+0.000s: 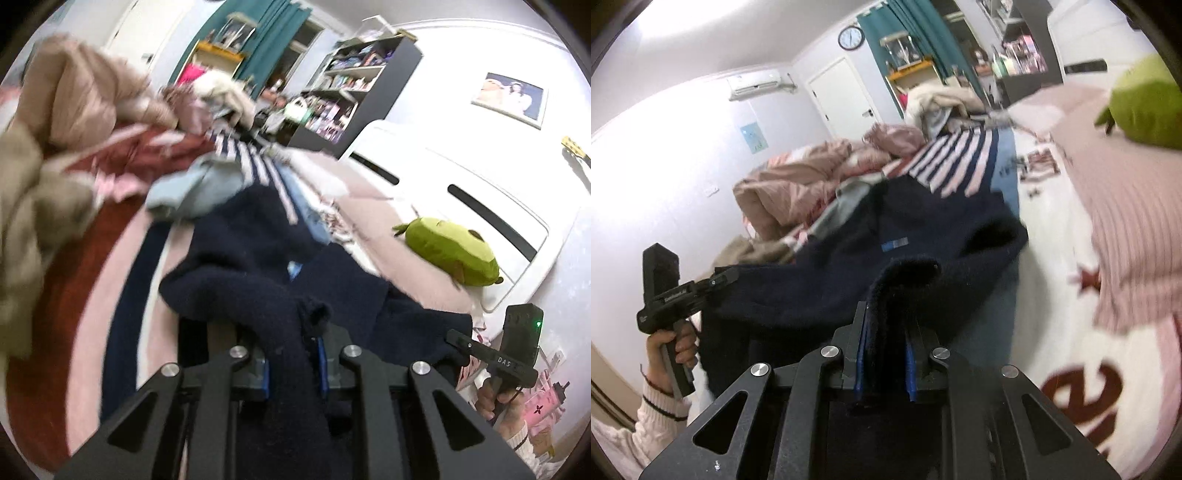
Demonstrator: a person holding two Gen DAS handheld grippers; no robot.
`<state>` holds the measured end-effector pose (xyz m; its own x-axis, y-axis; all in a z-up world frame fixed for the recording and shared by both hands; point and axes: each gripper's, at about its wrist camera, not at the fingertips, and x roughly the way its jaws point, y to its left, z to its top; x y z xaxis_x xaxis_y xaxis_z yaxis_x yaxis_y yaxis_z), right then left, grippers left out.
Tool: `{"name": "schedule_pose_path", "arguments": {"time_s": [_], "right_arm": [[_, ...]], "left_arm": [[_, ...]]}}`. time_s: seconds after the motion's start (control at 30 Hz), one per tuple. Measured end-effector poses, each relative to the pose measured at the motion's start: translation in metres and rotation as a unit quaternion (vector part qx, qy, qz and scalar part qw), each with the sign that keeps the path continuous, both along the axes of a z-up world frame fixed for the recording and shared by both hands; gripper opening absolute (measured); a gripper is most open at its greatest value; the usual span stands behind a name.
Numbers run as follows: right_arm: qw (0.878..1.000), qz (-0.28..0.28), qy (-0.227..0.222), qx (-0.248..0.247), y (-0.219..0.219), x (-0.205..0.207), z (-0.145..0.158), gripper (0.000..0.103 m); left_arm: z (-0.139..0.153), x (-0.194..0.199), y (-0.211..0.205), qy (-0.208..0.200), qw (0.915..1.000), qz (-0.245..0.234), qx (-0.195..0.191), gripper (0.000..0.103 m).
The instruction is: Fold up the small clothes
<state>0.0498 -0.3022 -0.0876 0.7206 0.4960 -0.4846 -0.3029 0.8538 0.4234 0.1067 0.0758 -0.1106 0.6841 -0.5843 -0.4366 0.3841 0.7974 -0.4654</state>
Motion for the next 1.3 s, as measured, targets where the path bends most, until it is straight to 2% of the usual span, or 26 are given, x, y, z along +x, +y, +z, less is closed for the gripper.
{"name": "schedule_pose_path", "arguments": {"time_s": [0.2,0.33,0.47,0.57,0.77,0.9,1.03,1.1,1.17,1.2,1.23,1.3], "right_arm": [[0.999,-0.015,-0.027,-0.011,-0.005,0.044,0.038,0.011],[0.999,-0.043,-0.004,-0.008,-0.020,0.100,0.048,0.011],[0.997,-0.072,0.026,-0.029,-0.036,0.155,0.039,0.011],[0.993,-0.090,0.060,-0.045,-0.046,0.191,0.021,0.011],[0.985,-0.103,0.124,-0.064,-0.060,0.244,-0.031,0.011],[0.982,-0.097,0.144,-0.072,-0.060,0.260,-0.054,0.011],[0.982,-0.096,0.143,-0.077,-0.059,0.259,-0.055,0.013],[0.982,-0.092,0.143,-0.083,-0.057,0.258,-0.050,0.017],[0.982,-0.086,0.145,-0.086,-0.057,0.256,-0.044,0.025],[0.982,-0.085,0.142,-0.087,-0.057,0.251,-0.038,0.033],[0.983,-0.089,0.135,-0.090,-0.057,0.245,-0.031,0.047],[0.984,-0.096,0.117,-0.097,-0.060,0.235,-0.019,0.065]], "left_arm": [[0.043,0.044,-0.010,-0.026,0.9992,0.012,0.027,0.015],[0.062,0.098,-0.015,-0.014,0.9990,0.015,0.040,0.015],[0.067,0.162,-0.024,0.009,0.9976,0.027,0.064,0.015],[0.051,0.209,-0.030,0.034,0.9952,0.042,0.082,0.015],[-0.008,0.283,-0.034,0.100,0.9891,0.057,0.092,0.015],[-0.037,0.310,-0.043,0.122,0.9839,0.055,0.118,0.017],[-0.049,0.316,-0.045,0.130,0.9821,0.053,0.125,0.020],[-0.045,0.312,-0.047,0.130,0.9818,0.045,0.130,0.028],[-0.036,0.306,-0.047,0.132,0.9839,0.027,0.117,0.055],[-0.032,0.302,-0.046,0.129,0.9851,0.023,0.112,0.059],[-0.023,0.296,-0.047,0.122,0.9861,0.019,0.111,0.063],[-0.007,0.282,-0.048,0.109,0.9869,0.012,0.119,0.076]]}}
